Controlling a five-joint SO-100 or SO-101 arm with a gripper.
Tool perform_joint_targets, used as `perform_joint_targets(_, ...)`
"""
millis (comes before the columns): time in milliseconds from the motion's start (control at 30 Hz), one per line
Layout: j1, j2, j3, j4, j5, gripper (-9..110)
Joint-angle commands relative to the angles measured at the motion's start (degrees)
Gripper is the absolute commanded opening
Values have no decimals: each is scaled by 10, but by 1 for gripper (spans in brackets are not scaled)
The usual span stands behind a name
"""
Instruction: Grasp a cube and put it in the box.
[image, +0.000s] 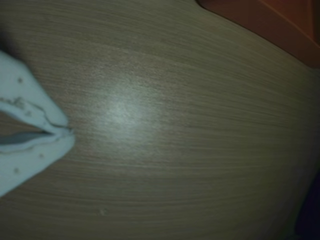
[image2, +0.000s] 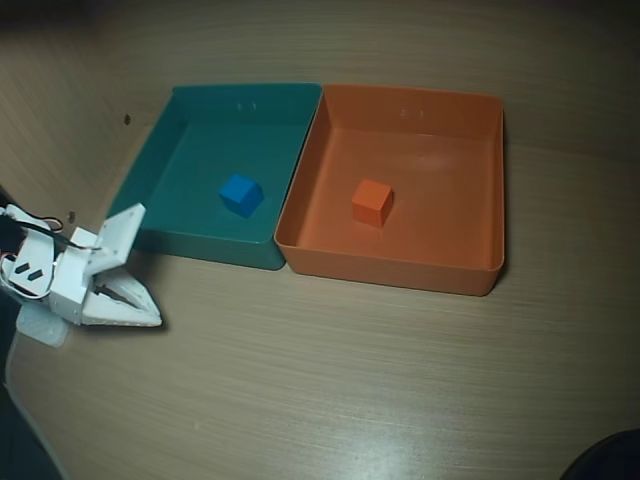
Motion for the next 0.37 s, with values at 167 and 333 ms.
perform_joint_targets(167,-3,4,38,202,-5,-5)
perform_joint_targets(333,-3,5,38,275,4,-5)
